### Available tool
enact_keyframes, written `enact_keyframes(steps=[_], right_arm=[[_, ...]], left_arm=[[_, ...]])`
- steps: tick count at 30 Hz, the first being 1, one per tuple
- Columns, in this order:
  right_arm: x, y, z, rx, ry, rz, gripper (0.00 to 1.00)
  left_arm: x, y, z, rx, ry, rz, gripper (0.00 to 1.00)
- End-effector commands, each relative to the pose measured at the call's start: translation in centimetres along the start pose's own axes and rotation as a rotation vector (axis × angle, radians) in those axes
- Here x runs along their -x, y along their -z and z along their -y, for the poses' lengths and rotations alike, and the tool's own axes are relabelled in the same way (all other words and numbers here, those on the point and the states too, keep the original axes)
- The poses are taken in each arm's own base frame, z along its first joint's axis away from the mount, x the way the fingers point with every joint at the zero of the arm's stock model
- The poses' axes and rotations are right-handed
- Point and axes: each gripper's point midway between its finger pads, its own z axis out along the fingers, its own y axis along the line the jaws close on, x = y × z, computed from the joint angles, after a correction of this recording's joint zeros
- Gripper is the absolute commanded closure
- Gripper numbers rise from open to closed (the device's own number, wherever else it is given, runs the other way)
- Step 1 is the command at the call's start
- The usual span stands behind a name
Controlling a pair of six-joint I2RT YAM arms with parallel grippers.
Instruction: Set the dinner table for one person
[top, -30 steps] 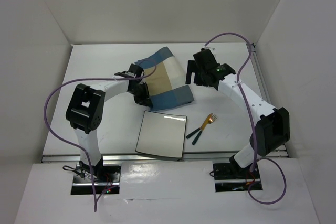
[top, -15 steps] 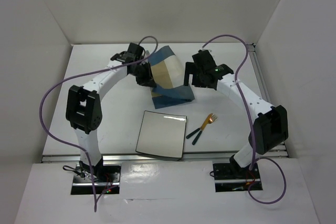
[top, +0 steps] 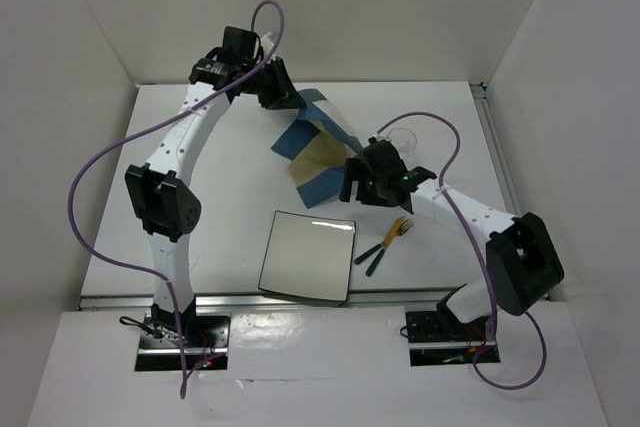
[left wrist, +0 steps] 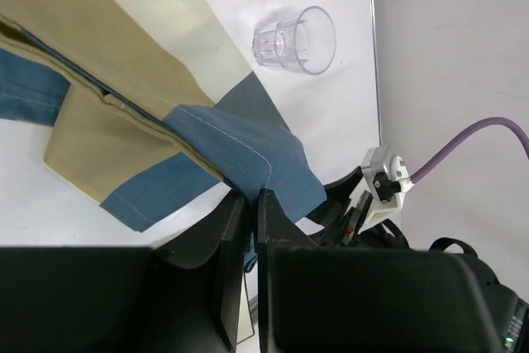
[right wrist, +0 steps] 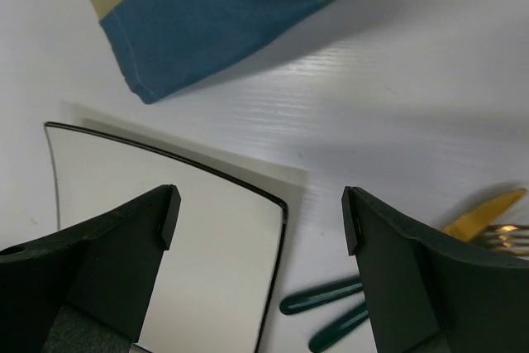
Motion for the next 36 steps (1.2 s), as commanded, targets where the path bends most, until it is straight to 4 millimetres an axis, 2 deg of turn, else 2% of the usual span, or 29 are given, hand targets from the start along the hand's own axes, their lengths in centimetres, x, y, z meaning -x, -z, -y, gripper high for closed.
enact_keyframes(steps=[1,3,4,6,7,9,10,12,13,15,18,19,21,22,24,25,26,28,29,31,32,33,34,35,36], right_arm=[[2.8,-1.3,-3.5,0.103,-0.07,0.131,0.08],[3.1,-2.5,-4.4,0.128,-0.092,0.166,0.08],[2.6,-3.2,-4.2,0.13,-0.117,0.165,0.08],[3.0,-4.4,-4.2,0.131,-0.175,0.197,0.12],[2.7,-4.8,-4.1,0.134,-0.188,0.198,0.12],[3.4,-5.5,-5.4,0.193,-0.19,0.22,0.16],[3.2,-5.8,-5.6,0.207,-0.171,0.215,0.16],[3.0,-6.6,-6.4,0.22,-0.173,0.2,0.2],[3.6,-6.7,-6.8,0.234,-0.175,0.216,0.22],[3.5,-7.4,-7.1,0.247,-0.174,0.218,0.26],[4.2,-8.1,-7.3,0.237,-0.177,0.228,0.32],[3.7,-8.5,-7.4,0.225,-0.18,0.221,0.34],[4.3,-8.6,-7.5,0.206,-0.171,0.244,0.41],[4.4,-8.7,-7.4,0.199,-0.172,0.25,0.52],[6.5,-8.1,-8.1,0.198,-0.13,0.308,0.73],[7.9,-7.6,-8.7,0.196,-0.102,0.336,0.99],[8.8,-7.2,-9.0,0.192,-0.083,0.353,1.0],[10.8,-6.4,-9.6,0.195,-0.029,0.391,1.0],[13.7,-5.3,-10.0,0.2,0.023,0.453,1.0],[16.4,-5.0,-10.2,0.216,0.07,0.484,1.0],[20.8,-3.2,-10.6,0.224,0.105,0.568,1.0],[22.8,-2.7,-10.7,0.216,0.127,0.603,1.0],[24.2,-3.2,-10.6,0.201,0.15,0.619,1.0],[28.3,-0.8,-11.3,0.2,0.192,0.714,1.0],[30.3,0.2,-11.5,0.197,0.21,0.759,1.0]], left_arm=[[0.0,0.6,0.7,-0.05,0.026,-0.024,1.0],[0.1,0.8,0.8,-0.054,0.022,-0.018,1.0],[0.1,0.8,0.9,-0.054,0.031,-0.018,1.0],[0.5,1.4,0.8,-0.053,0.032,-0.004,1.0],[0.6,1.8,1.4,-0.071,0.021,0.004,1.0],[1.3,2.5,0.9,-0.066,0.026,0.025,1.0],[1.4,3.1,1.5,-0.079,0.03,0.028,1.0],[2.1,4.2,1.4,-0.079,0.029,0.059,1.0],[1.9,4.0,1.1,-0.074,0.035,0.052,1.0],[2.5,5.4,1.1,-0.073,0.034,0.08,1.0],[3.1,6.2,0.6,-0.076,0.047,0.101,1.0],[3.2,6.6,0.9,-0.08,0.042,0.107,1.0],[3.3,7.0,0.7,-0.076,0.046,0.115,1.0],[3.3,7.0,0.7,-0.076,0.046,0.115,1.0],[3.5,7.6,0.8,-0.083,0.044,0.123,1.0],[3.6,8.0,0.6,-0.079,0.049,0.129,1.0],[3.6,8.0,0.6,-0.079,0.049,0.129,1.0],[5.1,9.1,-0.4,-0.068,0.041,0.176,1.0],[5.7,9.6,-1.0,-0.052,0.021,0.199,1.0],[7.2,10.0,-3.6,-0.023,0.046,0.221,1.0],[7.5,10.1,-4.1,-0.044,0.05,0.219,1.0],[8.6,10.1,-4.5,-0.066,0.034,0.242,1.0],[9.6,9.9,-6.3,-0.068,0.048,0.253,1.0],[10.8,10.3,-6.2,-0.093,0.036,0.277,1.0],[11.5,10.6,-6.2,-0.13,0.036,0.28,1.0]])
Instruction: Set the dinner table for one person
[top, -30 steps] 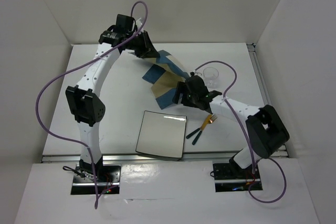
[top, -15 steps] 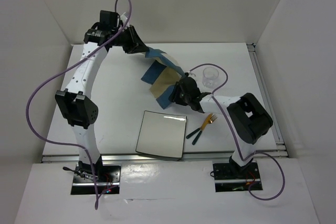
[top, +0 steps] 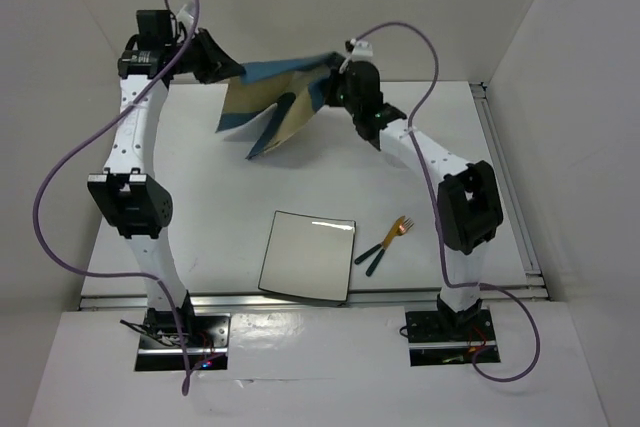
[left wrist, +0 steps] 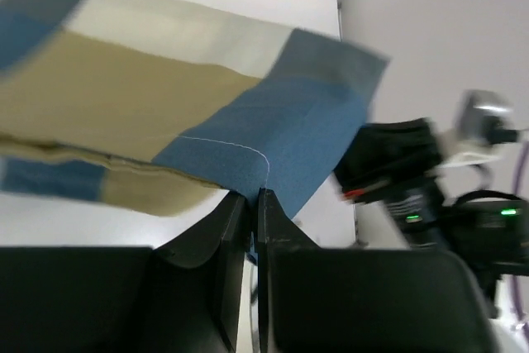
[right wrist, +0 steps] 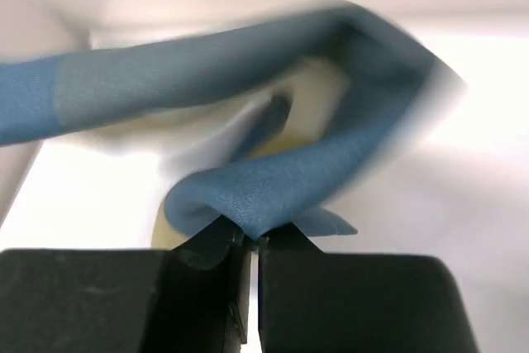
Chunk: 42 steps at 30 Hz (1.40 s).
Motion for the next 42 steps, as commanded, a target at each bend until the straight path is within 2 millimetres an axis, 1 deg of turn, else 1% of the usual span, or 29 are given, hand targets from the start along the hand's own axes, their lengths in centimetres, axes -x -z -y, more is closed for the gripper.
enact_keyframes(steps=[1,2,3,4,6,8,10,13,14,15,16,17,18,20,21,22,23,25,26,27,29,30,31,36,37,38,39,40,42], right_arm=[[9.9,-1.0,0.3,-0.014,0.181,0.198,1.0],[10.7,-1.9,1.2,-0.04,0.224,0.21,1.0],[15.0,-1.2,0.4,-0.032,0.237,0.294,1.0],[15.7,-1.6,0.1,-0.032,0.256,0.308,1.0],[19.5,-0.5,-0.3,-0.045,0.319,0.39,1.0],[20.8,0.3,-0.5,-0.053,0.386,0.42,1.0],[20.5,0.7,-0.2,-0.06,0.415,0.414,1.0],[17.0,1.6,0.0,-0.073,0.474,0.352,1.0],[17.5,3.3,-0.4,-0.076,0.482,0.378,1.0],[13.1,2.9,0.6,-0.089,0.495,0.295,1.0],[13.3,4.5,0.6,-0.107,0.49,0.312,1.0],[11.8,5.0,1.0,-0.116,0.495,0.283,1.0],[7.3,5.1,2.0,-0.126,0.499,0.197,1.0],[4.1,6.6,2.5,-0.134,0.497,0.136,0.99],[1.2,8.3,2.6,-0.131,0.483,0.088,0.94],[-0.4,9.1,2.5,-0.121,0.477,0.053,0.71],[-1.8,10.5,2.9,-0.13,0.478,0.007,0.51],[-6.4,12.1,3.5,-0.151,0.446,-0.103,0.25],[-8.1,13.4,3.8,-0.148,0.447,-0.173,0.12],[-9.2,14.0,3.6,-0.147,0.421,-0.206,0.09],[-12.3,15.8,3.1,-0.135,0.445,-0.311,0.03],[-12.9,16.7,2.2,-0.124,0.44,-0.328,0.02],[-13.3,17.4,2.1,-0.121,0.44,-0.349,0.02],[-12.3,20.2,0.4,-0.099,0.372,-0.354,0.09],[-11.2,20.0,0.7,-0.114,0.316,-0.333,0.11],[-10.4,19.7,0.9,-0.117,0.273,-0.325,0.21],[-10.5,19.6,1.0,-0.098,0.217,-0.365,0.27],[-7.9,18.6,1.7,-0.126,0.097,-0.334,0.35],[-7.2,18.1,1.1,-0.089,-0.008,-0.377,0.43]], left_arm=[[4.8,0.4,0.7,-0.143,-0.078,0.09,1.0],[6.8,0.9,0.2,-0.159,-0.062,0.125,1.0],[7.4,1.6,0.6,-0.199,-0.061,0.129,1.0],[9.5,3.0,0.2,-0.224,-0.084,0.19,1.0],[11.0,5.3,0.7,-0.274,-0.064,0.236,1.0],[13.0,7.6,0.3,-0.316,-0.057,0.295,1.0],[12.7,8.5,0.9,-0.348,-0.069,0.275,1.0],[11.4,9.6,0.7,-0.321,-0.078,0.26,1.0],[10.1,8.6,-1.1,-0.292,-0.057,0.228,1.0],[9.0,8.4,-2.0,-0.264,-0.035,0.21,1.0],[6.9,8.3,-3.2,-0.227,-0.002,0.184,1.0],[5.6,8.1,-4.1,-0.196,0.013,0.168,1.0],[4.2,7.9,-5.5,-0.153,0.0,0.157,1.0],[0.7,7.6,-7.8,-0.083,0.054,0.105,1.0],[-2.5,7.5,-9.5,-0.039,0.081,0.063,1.0],[-4.2,7.4,-10.8,0.006,0.105,0.042,1.0],[-7.9,7.0,-13.1,0.058,0.186,-0.025,1.0],[-10.5,8.0,-14.9,0.152,0.202,-0.031,0.98],[-13.3,8.2,-16.8,0.214,0.264,-0.074,0.7],[-14.3,8.5,-17.6,0.26,0.281,-0.081,0.53],[-15.2,9.7,-19.0,0.352,0.294,-0.06,0.32],[-15.5,10.1,-19.5,0.382,0.313,-0.063,0.18],[-15.6,10.7,-20.3,0.444,0.311,-0.051,0.16],[-11.3,12.7,-19.9,0.54,0.254,0.062,0.2],[-10.6,12.6,-19.3,0.512,0.229,0.075,0.22],[-10.9,12.5,-19.2,0.508,0.247,0.05,0.26],[-11.2,11.7,-19.4,0.5,0.263,0.014,0.31],[-11.7,11.5,-19.8,0.508,0.28,-0.007,0.35],[-13.3,10.6,-19.8,0.503,0.307,-0.058,0.49]])
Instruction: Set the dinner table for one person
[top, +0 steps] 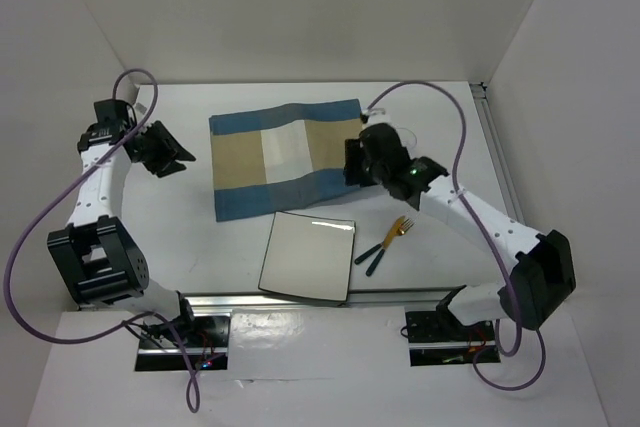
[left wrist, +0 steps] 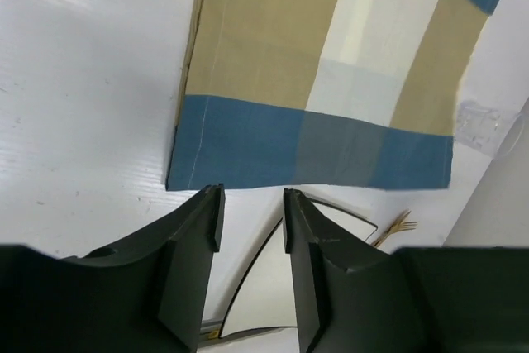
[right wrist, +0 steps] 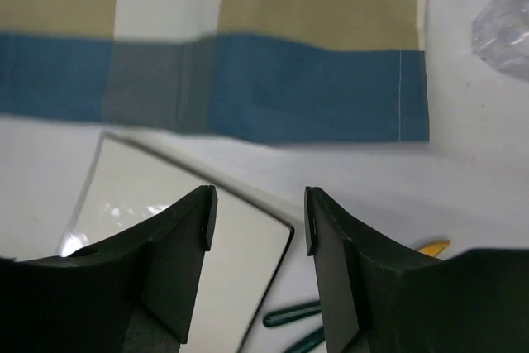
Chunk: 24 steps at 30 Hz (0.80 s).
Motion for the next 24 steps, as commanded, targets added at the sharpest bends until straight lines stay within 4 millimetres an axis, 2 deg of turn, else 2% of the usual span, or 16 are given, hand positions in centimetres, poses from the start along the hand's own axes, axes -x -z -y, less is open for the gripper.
enact_keyframes(steps=[1,3,4,5,7,8,13,15,16,17,18,19,20,22,23,24], right_arm=[[4.7,0.7,-0.2,0.081,-0.29,0.005,0.43],[4.5,0.4,-0.2,0.119,-0.376,-0.046,0.43],[4.4,-0.1,-0.1,0.127,-0.456,-0.074,0.43],[4.7,-0.5,1.3,0.125,-0.52,-0.085,0.41],[3.7,-1.0,1.3,0.171,-0.619,-0.146,0.35],[2.7,-1.8,2.3,0.155,-0.66,-0.169,0.35],[1.6,-4.4,3.7,0.112,-0.69,-0.165,0.37],[3.1,-5.0,3.9,0.079,-0.603,-0.122,0.43],[2.5,-6.4,4.9,-0.008,-0.538,-0.117,0.43],[4.2,-6.7,4.2,-0.019,-0.442,-0.085,0.45],[4.5,-7.5,4.1,-0.04,-0.383,-0.086,0.45],[2.7,-9.8,5.0,-0.121,-0.313,-0.144,0.45],[4.8,-10.3,4.1,-0.13,-0.231,-0.115,0.42],[4.5,-12.5,4.9,-0.203,-0.147,-0.15,0.34],[1.7,-14.7,5.7,-0.25,-0.116,-0.246,0.34],[3.2,-15.6,5.4,-0.239,-0.087,-0.228,0.33]], left_arm=[[-4.0,-1.8,-1.0,0.046,0.043,-0.137,0.49],[-5.7,-2.6,-1.0,0.047,0.046,-0.169,0.49],[-7.7,-3.2,-1.0,0.058,0.056,-0.22,0.49],[-8.0,-3.7,-1.5,0.098,0.05,-0.211,0.48],[-9.1,-4.5,-2.6,0.15,0.072,-0.216,0.36],[-9.4,-5.0,-3.0,0.153,0.074,-0.221,0.36],[-10.9,-6.5,-3.5,0.16,0.081,-0.273,0.37],[-9.8,-6.5,-2.8,0.163,0.054,-0.236,0.37],[-9.1,-6.7,-2.2,0.162,0.025,-0.221,0.37],[-8.6,-6.8,-2.4,0.186,0.021,-0.206,0.37],[-8.0,-7.0,-2.3,0.192,0.017,-0.194,0.37],[-7.0,-7.7,-1.7,0.193,0.004,-0.187,0.37],[-6.4,-8.1,-1.4,0.191,0.003,-0.184,0.37],[-5.4,-9.2,-1.0,0.202,-0.01,-0.176,0.39],[-4.4,-9.5,0.1,0.191,-0.03,-0.156,0.39],[-4.4,-10.5,-0.3,0.203,-0.024,-0.174,0.39]])
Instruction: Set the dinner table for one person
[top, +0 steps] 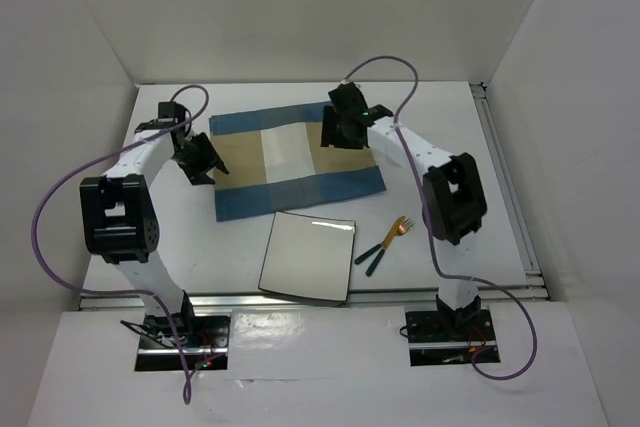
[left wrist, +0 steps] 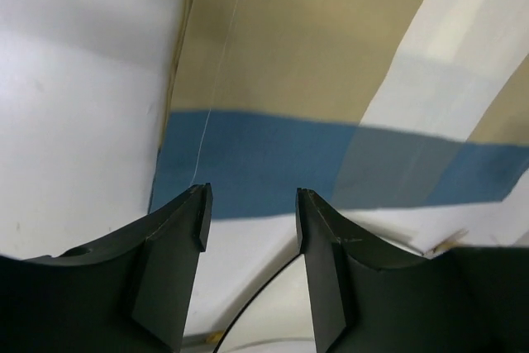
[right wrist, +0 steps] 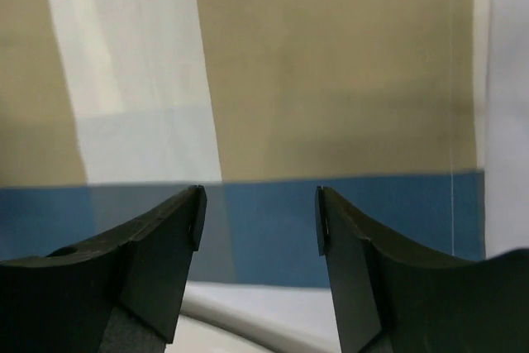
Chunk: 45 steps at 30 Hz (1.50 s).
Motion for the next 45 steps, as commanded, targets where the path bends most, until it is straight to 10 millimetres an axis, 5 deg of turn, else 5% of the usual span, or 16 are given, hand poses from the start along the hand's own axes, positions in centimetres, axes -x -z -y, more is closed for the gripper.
enact_keyframes(steps=[1,3,6,14,18,28,31,32,33,34,36,39,40,42,43,45], right_arm=[[-0.3,-3.6,2.7,-0.189,0.188,-0.06,0.33],[-1.8,-6.4,3.6,-0.231,0.217,-0.117,0.33],[-0.8,-7.8,4.6,-0.268,0.204,-0.106,0.33],[-0.3,-7.6,5.5,-0.189,0.18,-0.108,0.33],[1.0,-5.9,4.1,-0.14,0.186,-0.043,0.34],[10.5,1.6,2.5,-0.055,0.124,0.225,0.35],[11.0,0.4,2.4,-0.044,0.146,0.187,0.36],[10.1,-0.2,2.7,-0.057,0.164,0.131,0.36],[8.4,-2.9,3.4,-0.084,0.171,0.06,0.35],[10.1,-2.5,2.6,-0.075,0.179,0.085,0.35],[8.3,-4.3,4.1,-0.146,0.19,-0.003,0.33],[9.9,-2.5,3.7,-0.167,0.172,0.075,0.33],[8.1,-2.9,4.6,-0.18,0.177,0.045,0.33],[11.0,0.0,3.8,-0.122,0.149,0.181,0.34],[9.9,-0.1,4.9,-0.133,0.145,0.17,0.36],[11.9,2.5,4.6,-0.13,0.141,0.266,0.36]], left_arm=[[2.3,-1.4,1.4,0.025,-0.033,0.037,0.39],[2.8,-2.0,2.2,0.02,-0.047,0.036,0.36],[2.7,-3.8,2.3,0.029,-0.048,-0.001,0.36],[3.0,-6.3,2.8,0.067,-0.075,-0.036,0.36],[4.2,-6.6,3.8,0.062,-0.108,-0.017,0.36],[7.3,-5.4,6.7,0.084,-0.2,0.051,0.34],[7.7,-5.4,6.5,0.105,-0.2,0.063,0.34],[8.0,-5.3,6.2,0.107,-0.18,0.067,0.34],[8.1,-5.6,5.8,0.107,-0.159,0.059,0.34],[8.1,-5.6,5.8,0.106,-0.159,0.059,0.34],[8.5,-5.7,5.1,0.106,-0.128,0.053,0.34],[7.9,-5.8,4.4,0.108,-0.115,0.029,0.34],[7.8,-5.5,4.4,0.106,-0.116,0.031,0.34],[7.7,-5.5,4.4,0.104,-0.116,0.034,0.34],[7.6,-4.9,4.5,0.1,-0.118,0.04,0.34],[7.3,-4.6,4.6,0.09,-0.118,0.035,0.34]])
